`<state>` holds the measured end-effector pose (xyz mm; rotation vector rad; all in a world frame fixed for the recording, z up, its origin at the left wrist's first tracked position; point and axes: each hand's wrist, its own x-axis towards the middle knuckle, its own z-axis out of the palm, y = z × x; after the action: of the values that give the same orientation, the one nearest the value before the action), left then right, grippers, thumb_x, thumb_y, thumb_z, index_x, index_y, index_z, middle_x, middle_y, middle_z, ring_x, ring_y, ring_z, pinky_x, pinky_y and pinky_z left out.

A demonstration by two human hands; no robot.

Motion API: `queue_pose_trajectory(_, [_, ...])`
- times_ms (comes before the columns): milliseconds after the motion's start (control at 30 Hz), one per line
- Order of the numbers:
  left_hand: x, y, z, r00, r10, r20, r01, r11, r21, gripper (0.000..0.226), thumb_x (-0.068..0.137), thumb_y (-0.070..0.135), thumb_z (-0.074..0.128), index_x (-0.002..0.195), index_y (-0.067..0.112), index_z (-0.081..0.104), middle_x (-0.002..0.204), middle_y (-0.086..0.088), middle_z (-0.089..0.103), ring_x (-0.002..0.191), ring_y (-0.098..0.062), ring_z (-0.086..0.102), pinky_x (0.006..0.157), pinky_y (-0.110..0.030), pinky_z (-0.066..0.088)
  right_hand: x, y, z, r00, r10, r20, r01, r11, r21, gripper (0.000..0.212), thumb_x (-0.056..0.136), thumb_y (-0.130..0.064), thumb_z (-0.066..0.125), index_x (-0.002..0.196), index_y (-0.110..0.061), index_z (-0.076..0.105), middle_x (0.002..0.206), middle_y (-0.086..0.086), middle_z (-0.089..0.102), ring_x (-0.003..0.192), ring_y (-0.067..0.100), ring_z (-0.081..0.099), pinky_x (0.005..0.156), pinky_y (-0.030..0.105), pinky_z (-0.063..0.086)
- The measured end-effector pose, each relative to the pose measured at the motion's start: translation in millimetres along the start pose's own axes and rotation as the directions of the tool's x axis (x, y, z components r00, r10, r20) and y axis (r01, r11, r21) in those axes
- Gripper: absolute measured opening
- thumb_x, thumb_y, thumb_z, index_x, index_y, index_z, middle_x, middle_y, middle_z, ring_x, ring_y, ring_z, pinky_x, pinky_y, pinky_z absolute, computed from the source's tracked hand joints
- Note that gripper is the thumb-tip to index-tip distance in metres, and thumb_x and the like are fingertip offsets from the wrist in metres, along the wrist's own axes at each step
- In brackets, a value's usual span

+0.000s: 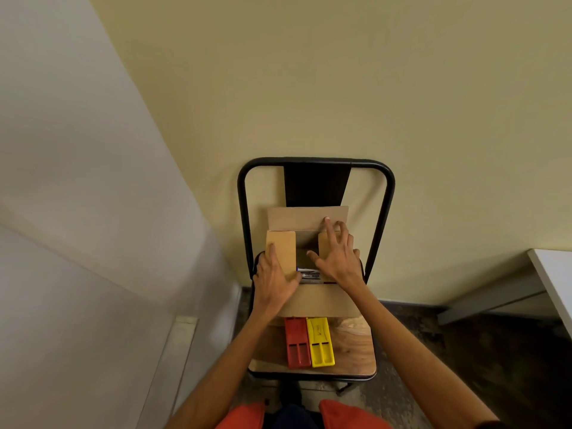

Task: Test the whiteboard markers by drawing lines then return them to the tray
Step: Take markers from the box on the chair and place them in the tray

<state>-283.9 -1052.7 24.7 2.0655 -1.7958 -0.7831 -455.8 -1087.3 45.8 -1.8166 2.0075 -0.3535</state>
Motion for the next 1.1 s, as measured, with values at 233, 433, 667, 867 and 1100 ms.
queue_pose_trajectory(233, [-1.5,-2.7,-7.1,0.999,-0.045,0.009,0.043,0.848,-0.529,0.083,0.086,0.057,0.046,0.156,0.023,0.019,0.151,-0.001,0.038,0.122,-0.009,0.049,0.102,-0.034,0.046,-0.6,-5.7,1.7,0.999,0.033,0.033,-0.032,0.999,-0.033,0.114,0.079,-0.042,0.077,0.157,-0.033,-0.006,0.163,0.007,0.001,0.145,0.034,0.018,0.108,0.062,0.037])
queue_pose_trajectory(433, [-6.8,-19.7,-29.9,0.969,-0.245,-0.021,0.125,0.563,-0.817,0.052,0.103,0.046,0.04,0.142,0.012,0.047,0.136,-0.001,0.052,0.118,-0.008,0.052,0.103,-0.021,0.041,-1.1,5.6,-5.4,0.996,0.057,-0.074,-0.032,0.951,0.307,0.086,0.081,-0.033,0.075,0.152,-0.034,0.025,0.153,0.006,0.031,0.134,0.029,0.035,0.099,0.049,0.047])
queue_pose_trajectory(667, [-3.3,-59.7,-42.6,0.964,-0.254,-0.082,0.09,0.599,-0.796,0.017,0.103,0.024,0.05,0.114,0.015,0.06,0.099,0.0,0.066,0.095,-0.022,0.065,0.073,-0.029,0.054,-15.2,40.9,-32.8,0.97,0.237,-0.052,-0.102,0.59,0.801,0.028,0.098,-0.018,0.057,0.125,-0.014,0.066,0.121,0.003,0.066,0.115,0.023,0.058,0.093,0.037,0.051])
queue_pose_trajectory(867, [-3.4,-50.9,-45.5,0.913,-0.354,-0.201,0.137,0.731,-0.668,0.042,0.098,0.014,0.059,0.138,0.008,0.045,0.121,-0.005,0.056,0.092,-0.009,0.056,0.065,-0.012,0.044,-28.5,75.9,-38.6,0.909,0.416,-0.014,-0.246,0.565,0.787,0.018,0.103,-0.022,0.051,0.099,-0.014,0.067,0.104,0.012,0.065,0.087,0.021,0.054,0.072,0.029,0.044])
queue_pose_trajectory(1100, [3.4,-45.2,-39.9,0.895,-0.195,-0.4,0.047,0.935,-0.351,0.043,0.088,0.009,0.071,0.127,0.012,0.054,0.131,-0.014,0.052,0.115,-0.033,0.057,0.094,-0.051,0.05,-26.3,81.9,-31.3,0.89,0.443,-0.106,-0.312,0.762,0.567,0.042,0.095,-0.034,0.065,0.127,-0.008,0.058,0.123,0.013,0.065,0.099,0.025,0.063,0.082,0.036,0.054])
